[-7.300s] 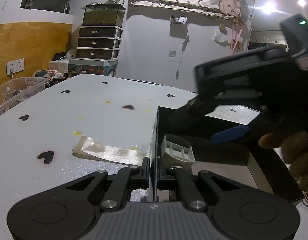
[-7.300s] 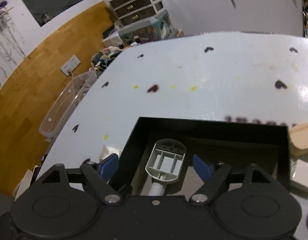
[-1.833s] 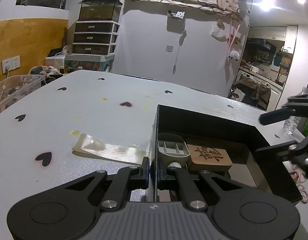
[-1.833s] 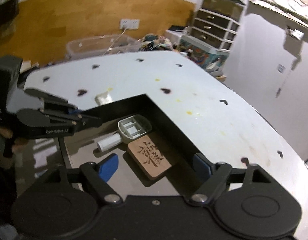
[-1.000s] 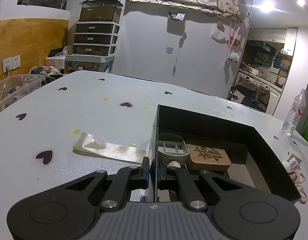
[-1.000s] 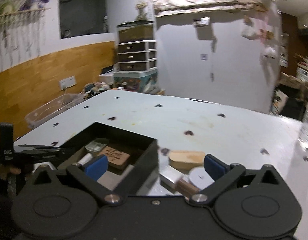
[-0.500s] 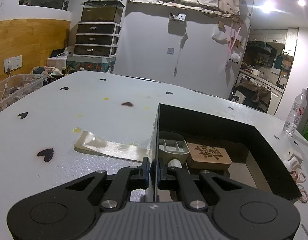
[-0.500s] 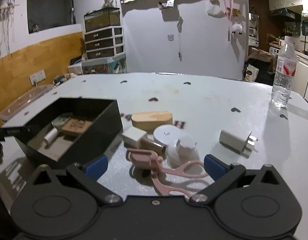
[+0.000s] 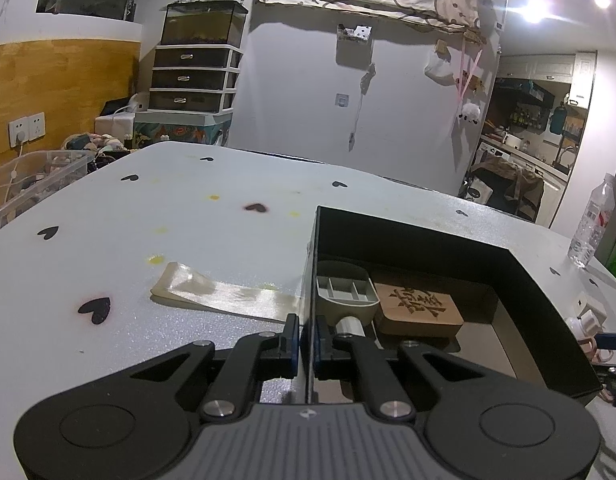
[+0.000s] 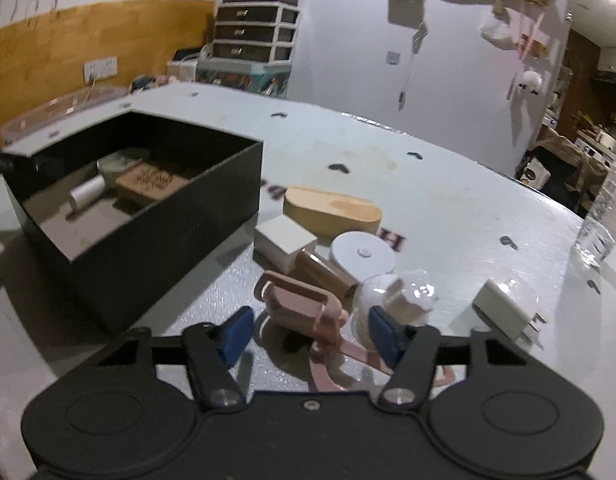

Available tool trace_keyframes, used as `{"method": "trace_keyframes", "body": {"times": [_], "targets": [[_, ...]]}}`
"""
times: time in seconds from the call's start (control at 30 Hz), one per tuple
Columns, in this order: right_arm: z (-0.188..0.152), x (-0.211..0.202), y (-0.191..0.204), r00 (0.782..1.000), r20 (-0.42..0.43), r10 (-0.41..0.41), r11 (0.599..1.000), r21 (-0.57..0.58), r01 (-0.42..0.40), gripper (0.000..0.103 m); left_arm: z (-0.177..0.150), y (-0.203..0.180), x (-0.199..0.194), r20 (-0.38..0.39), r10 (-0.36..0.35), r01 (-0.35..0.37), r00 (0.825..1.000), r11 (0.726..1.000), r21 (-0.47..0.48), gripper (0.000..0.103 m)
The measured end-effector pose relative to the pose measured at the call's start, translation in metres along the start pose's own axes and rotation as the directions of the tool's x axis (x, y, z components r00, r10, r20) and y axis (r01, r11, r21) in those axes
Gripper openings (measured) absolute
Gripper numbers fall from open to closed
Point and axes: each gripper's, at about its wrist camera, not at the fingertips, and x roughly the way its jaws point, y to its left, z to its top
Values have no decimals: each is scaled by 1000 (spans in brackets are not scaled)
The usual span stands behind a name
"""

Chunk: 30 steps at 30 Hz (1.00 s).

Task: Organize rigid objects
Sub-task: 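Grasp the pink plastic clip with the right gripper and lift it, then lower the pink clip into the black box and open the right gripper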

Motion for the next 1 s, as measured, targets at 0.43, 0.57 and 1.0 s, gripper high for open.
{"method": "trace_keyframes", "body": {"times": [0.43, 0.57, 1.0], "targets": [[13, -16, 2, 999, 47, 9, 1000, -26, -7, 43, 2, -1, -2, 6, 0, 0, 1000, 1000, 4, 6], [44, -39, 3, 990, 126, 63, 998, 9, -65, 27, 2, -1, -2, 6, 0, 0, 1000, 1000, 3, 6], [127, -45, 68, 892, 130, 433, 900, -122, -419, 27, 1, -1, -2, 6, 0, 0, 1000, 1000, 4, 6]]}}
